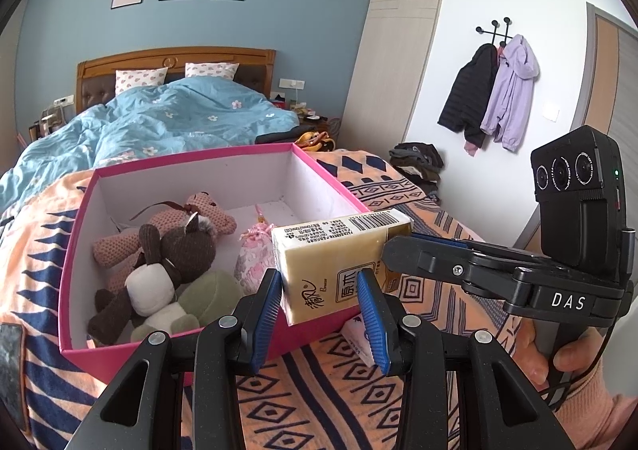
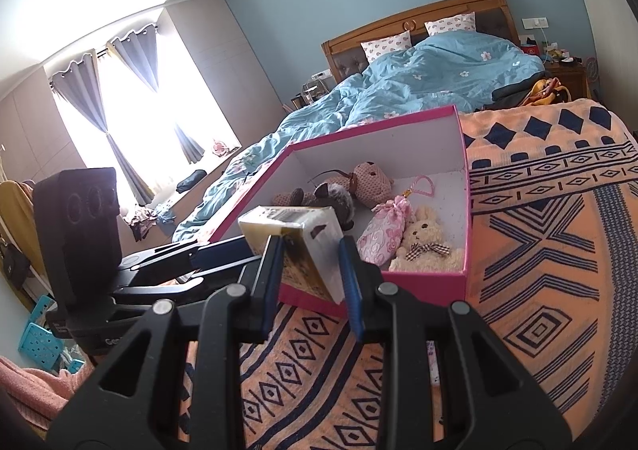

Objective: Organize objects
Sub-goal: 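Carry the cream tissue pack over the pink box with the right gripper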

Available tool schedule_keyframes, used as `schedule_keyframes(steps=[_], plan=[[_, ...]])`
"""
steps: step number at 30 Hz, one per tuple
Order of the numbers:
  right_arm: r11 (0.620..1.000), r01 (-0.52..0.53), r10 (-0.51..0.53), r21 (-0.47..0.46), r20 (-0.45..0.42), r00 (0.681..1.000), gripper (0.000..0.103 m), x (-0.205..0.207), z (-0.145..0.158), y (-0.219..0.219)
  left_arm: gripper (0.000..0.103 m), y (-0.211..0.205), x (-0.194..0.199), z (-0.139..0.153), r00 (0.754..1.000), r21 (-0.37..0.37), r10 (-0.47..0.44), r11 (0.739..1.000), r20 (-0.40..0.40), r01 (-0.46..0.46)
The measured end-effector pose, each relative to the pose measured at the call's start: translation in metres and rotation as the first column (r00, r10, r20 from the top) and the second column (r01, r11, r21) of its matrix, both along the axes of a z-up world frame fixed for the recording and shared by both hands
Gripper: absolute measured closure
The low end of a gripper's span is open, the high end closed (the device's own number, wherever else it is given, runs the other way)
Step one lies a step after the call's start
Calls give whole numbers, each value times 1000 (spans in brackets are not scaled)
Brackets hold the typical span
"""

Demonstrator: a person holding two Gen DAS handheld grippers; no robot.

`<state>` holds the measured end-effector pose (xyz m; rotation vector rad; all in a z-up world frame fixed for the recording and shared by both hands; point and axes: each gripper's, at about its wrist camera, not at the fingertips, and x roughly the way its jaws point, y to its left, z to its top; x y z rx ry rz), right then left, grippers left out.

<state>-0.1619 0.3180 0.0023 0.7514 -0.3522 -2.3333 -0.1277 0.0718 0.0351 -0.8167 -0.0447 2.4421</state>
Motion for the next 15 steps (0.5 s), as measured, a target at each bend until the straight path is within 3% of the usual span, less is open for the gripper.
schedule_keyframes(steps=[15], plan=[[999,7,-7,-31,20,1000,71,-16,-1,3,63,2,-12,5,1000,-8,3,1000,-5,-3]])
